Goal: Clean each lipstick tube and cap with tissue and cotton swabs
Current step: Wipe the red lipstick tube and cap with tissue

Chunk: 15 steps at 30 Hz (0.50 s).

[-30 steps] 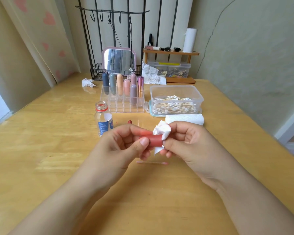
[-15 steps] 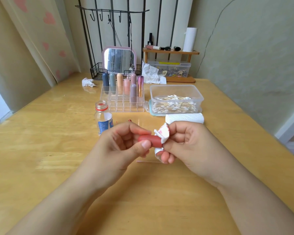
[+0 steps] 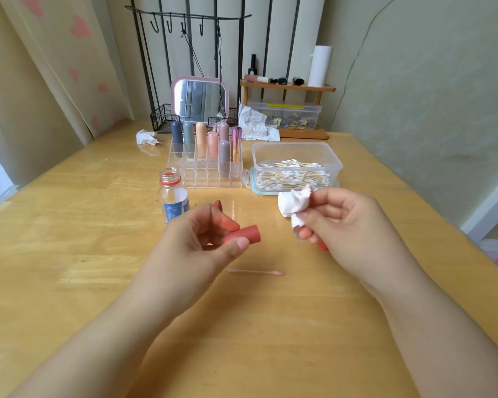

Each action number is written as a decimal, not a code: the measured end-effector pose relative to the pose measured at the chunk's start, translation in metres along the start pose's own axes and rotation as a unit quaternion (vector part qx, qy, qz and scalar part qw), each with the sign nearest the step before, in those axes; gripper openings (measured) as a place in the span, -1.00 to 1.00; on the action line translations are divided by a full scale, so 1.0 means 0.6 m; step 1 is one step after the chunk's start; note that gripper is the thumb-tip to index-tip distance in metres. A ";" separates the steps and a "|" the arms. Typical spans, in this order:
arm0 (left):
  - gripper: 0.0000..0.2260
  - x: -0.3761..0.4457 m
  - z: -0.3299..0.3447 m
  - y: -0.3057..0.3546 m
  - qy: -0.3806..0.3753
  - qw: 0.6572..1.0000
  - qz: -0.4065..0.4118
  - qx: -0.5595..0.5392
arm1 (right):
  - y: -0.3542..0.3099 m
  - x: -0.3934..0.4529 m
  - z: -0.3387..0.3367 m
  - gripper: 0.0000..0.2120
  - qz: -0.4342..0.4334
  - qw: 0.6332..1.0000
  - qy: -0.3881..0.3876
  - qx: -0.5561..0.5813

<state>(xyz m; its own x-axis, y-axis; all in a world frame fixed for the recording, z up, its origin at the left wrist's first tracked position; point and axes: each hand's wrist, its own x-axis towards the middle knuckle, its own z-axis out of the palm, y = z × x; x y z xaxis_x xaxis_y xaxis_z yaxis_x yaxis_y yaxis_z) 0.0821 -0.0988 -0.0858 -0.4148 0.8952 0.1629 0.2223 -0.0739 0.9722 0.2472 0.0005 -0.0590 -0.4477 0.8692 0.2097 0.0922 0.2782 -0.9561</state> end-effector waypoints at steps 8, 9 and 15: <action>-0.98 -0.004 -0.011 0.004 0.012 0.920 -0.022 0.390 | 0.059 0.020 0.023 -0.90 -0.087 0.934 0.044 -0.343; -0.98 -0.001 -0.015 0.005 0.015 0.912 -0.032 0.409 | 0.064 0.023 0.025 -0.91 -0.077 0.932 0.048 -0.352; -0.94 0.012 -0.035 0.002 0.021 0.878 -0.078 0.472 | 0.057 0.009 0.036 -0.96 -0.104 0.924 -0.038 -0.367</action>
<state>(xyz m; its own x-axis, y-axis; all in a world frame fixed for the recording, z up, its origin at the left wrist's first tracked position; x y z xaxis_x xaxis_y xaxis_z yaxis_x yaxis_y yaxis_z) 0.0606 -0.1017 -0.0799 -0.5337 0.8431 0.0658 0.7835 0.4637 0.4137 0.2288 0.0056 -0.0951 -0.5820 0.7427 0.3313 0.5634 0.6620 -0.4943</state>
